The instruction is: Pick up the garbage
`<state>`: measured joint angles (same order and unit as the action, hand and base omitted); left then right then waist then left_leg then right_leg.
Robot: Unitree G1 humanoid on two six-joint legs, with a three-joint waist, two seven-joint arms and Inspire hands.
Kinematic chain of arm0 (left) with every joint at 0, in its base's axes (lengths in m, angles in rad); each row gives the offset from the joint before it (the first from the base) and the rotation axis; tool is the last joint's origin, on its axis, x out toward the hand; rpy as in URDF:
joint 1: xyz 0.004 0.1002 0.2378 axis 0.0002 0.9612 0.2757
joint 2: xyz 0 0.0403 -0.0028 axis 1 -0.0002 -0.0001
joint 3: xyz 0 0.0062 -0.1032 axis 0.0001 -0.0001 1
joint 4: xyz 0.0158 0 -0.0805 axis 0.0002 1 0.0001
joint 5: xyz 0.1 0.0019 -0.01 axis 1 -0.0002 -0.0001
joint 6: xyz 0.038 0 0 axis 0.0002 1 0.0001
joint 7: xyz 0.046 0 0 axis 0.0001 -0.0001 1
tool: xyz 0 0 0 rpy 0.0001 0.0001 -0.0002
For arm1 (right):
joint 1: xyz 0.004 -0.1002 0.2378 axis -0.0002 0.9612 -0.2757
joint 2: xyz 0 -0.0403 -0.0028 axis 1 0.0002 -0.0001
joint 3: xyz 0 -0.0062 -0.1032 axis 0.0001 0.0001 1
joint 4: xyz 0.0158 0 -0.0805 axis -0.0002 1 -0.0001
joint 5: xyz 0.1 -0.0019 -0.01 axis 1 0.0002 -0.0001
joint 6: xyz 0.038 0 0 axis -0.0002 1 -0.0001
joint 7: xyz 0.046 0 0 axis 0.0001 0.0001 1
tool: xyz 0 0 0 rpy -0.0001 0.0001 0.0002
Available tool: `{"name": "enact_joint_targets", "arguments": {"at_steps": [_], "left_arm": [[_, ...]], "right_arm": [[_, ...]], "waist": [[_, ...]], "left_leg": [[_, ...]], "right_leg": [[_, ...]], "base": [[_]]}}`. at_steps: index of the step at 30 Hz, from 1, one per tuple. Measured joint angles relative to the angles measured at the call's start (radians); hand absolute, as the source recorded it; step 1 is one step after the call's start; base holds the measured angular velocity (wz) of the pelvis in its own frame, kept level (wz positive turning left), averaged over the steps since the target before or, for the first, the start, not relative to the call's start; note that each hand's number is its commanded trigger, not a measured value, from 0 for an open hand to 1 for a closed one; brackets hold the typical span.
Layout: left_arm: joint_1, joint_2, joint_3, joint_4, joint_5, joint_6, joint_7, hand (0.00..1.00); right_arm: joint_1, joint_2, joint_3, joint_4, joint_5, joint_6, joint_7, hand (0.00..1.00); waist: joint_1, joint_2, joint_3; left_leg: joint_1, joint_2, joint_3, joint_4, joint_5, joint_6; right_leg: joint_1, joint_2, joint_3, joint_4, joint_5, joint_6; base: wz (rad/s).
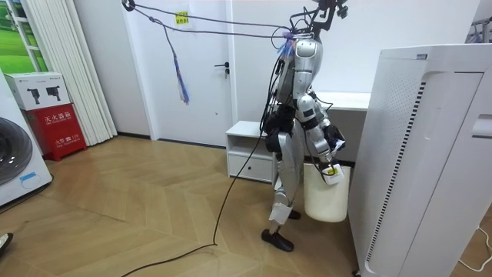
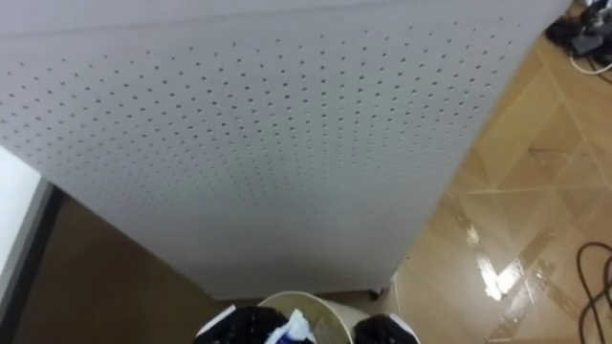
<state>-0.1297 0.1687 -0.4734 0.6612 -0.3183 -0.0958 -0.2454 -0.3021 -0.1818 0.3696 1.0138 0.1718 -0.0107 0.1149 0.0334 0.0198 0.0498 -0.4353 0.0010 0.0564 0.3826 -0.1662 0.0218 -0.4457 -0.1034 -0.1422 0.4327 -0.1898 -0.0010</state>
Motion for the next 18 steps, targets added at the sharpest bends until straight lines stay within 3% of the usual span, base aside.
{"name": "enact_joint_targets", "arguments": {"at_steps": [1,2,3,4,11,18], "left_arm": [[-0.004,0.000,-0.003,0.012,0.006,0.000,-0.003,1.00],[-0.004,-0.004,-0.004,0.014,0.008,0.000,-0.003,0.69],[-0.005,-0.005,-0.009,0.018,0.008,0.000,-0.004,0.27],[-0.006,-0.006,-0.017,0.026,0.008,0.000,-0.004,0.00],[-0.030,-0.040,-0.023,0.089,0.033,0.000,-0.008,0.00],[-0.033,-0.027,-0.021,0.139,0.106,0.001,-0.009,0.00]], "right_arm": [[-0.001,0.002,0.001,0.000,0.000,-0.002,0.000,1.00],[-0.001,0.005,0.001,0.000,0.000,-0.003,0.000,1.00],[-0.001,0.010,0.001,0.006,0.000,-0.004,0.000,1.00],[-0.001,0.012,0.001,0.013,0.000,-0.005,0.000,1.00],[-0.001,0.032,0.002,0.034,0.000,-0.011,0.009,1.00],[0.000,0.029,0.001,0.034,0.018,-0.010,0.013,1.00]], "waist": [[0.000,0.000,0.0000],[-0.001,0.000,0.0000],[0.000,0.000,0.0000],[-0.001,0.000,0.0000],[0.000,0.001,-0.0002],[0.002,0.002,-0.0010]], "left_leg": [[-0.004,0.000,-0.001,0.000,0.000,0.000],[-0.007,0.000,-0.001,0.000,0.000,0.000],[-0.010,0.000,-0.001,-0.001,0.000,0.000],[-0.011,0.000,-0.001,-0.004,0.000,0.000],[-0.021,0.000,-0.001,-0.005,0.000,0.000],[-0.038,0.001,-0.001,0.002,0.000,0.000]], "right_leg": [[-0.003,0.000,-0.001,0.000,0.000,0.000],[-0.005,0.000,-0.003,-0.001,0.000,0.000],[-0.008,0.000,-0.004,0.000,0.000,0.000],[-0.008,0.000,-0.004,-0.001,0.000,0.000],[-0.012,0.001,-0.012,-0.006,0.000,0.000],[-0.028,0.000,-0.012,0.002,0.000,0.000]], "base": [[0.00],[0.00],[0.00],[0.00],[0.03],[0.00]]}}
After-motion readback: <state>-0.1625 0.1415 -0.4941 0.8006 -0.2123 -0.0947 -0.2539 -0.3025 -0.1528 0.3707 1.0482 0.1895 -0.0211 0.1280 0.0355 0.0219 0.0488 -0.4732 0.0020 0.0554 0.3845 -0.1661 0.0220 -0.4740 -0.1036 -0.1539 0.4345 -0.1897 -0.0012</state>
